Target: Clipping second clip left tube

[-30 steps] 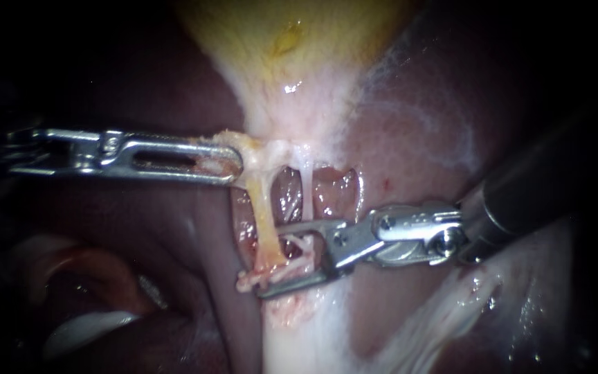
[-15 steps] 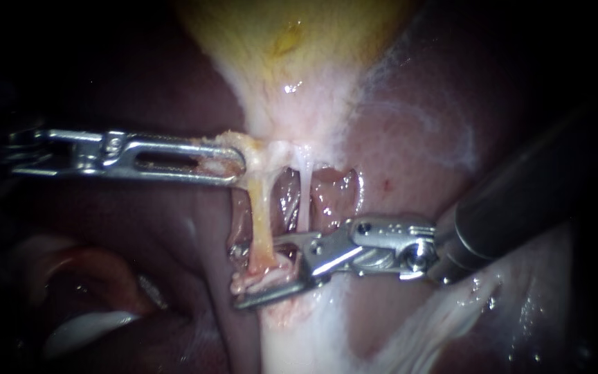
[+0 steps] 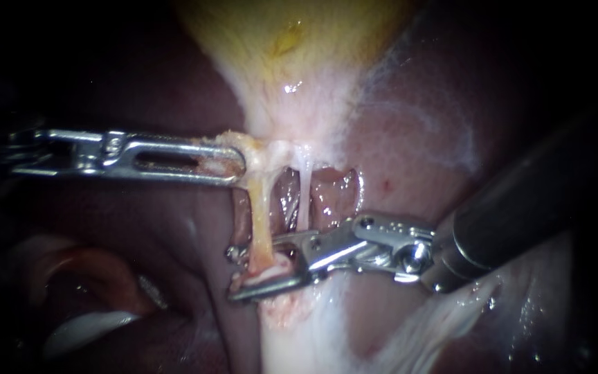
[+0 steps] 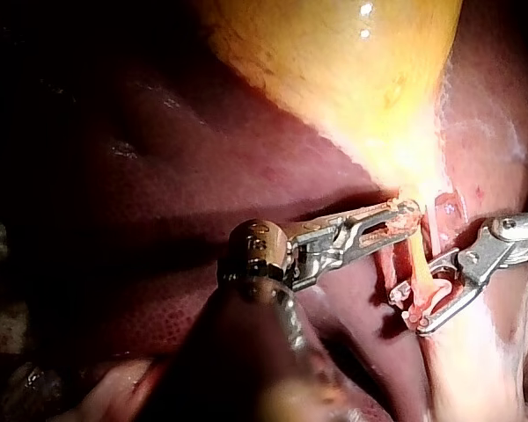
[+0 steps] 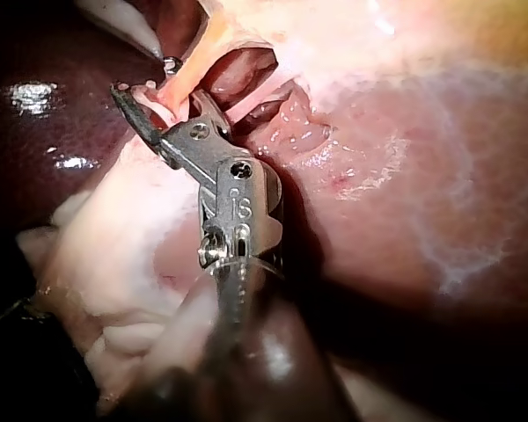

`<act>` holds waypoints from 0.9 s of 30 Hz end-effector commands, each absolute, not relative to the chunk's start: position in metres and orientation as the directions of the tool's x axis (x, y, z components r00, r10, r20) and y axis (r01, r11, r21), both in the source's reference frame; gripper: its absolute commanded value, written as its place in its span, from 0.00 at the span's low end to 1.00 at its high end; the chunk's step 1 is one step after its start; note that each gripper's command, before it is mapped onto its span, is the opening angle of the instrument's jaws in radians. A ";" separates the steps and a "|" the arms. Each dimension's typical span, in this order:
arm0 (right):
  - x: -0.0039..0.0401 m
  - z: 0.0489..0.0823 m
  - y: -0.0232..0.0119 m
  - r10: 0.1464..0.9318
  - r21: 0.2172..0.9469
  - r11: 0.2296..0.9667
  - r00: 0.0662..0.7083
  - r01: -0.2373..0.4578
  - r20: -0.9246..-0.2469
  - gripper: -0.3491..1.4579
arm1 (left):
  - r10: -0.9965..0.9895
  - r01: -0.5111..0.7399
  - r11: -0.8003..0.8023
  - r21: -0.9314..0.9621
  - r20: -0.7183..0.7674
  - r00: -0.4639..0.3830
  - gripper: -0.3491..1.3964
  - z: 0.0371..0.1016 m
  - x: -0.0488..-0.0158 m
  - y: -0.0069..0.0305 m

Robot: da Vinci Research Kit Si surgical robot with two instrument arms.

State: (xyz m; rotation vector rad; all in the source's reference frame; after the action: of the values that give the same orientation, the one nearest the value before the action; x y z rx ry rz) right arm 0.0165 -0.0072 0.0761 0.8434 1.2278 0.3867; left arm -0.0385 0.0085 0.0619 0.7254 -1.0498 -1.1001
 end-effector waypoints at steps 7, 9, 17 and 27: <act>0.0159 0.0763 -0.0069 0.718 0.787 0.599 0.334 0.149 -0.610 0.00 | -0.947 0.349 0.319 0.881 0.306 0.093 0.00 0.0621 -0.0385 0.0085; 0.0159 0.0763 -0.0069 0.733 0.801 0.582 0.334 0.142 -0.592 0.00 | -0.947 0.349 0.319 0.881 0.306 0.093 0.00 0.0621 -0.0385 0.0085; 0.0152 0.0763 -0.0071 0.736 0.817 0.564 0.377 0.117 -0.562 0.00 | -0.947 0.349 0.319 0.881 0.306 0.093 0.00 0.0621 -0.0385 0.0085; 0.0152 0.0762 -0.0070 0.736 0.818 0.563 0.378 0.120 -0.562 0.00 | -0.947 0.349 0.320 0.881 0.307 0.093 0.00 0.0622 -0.0386 0.0085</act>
State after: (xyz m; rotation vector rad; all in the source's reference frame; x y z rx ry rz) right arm 0.0152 -0.0070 0.0762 0.9185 1.1387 0.4742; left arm -0.0385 0.0085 0.0622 0.7255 -1.0501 -1.0990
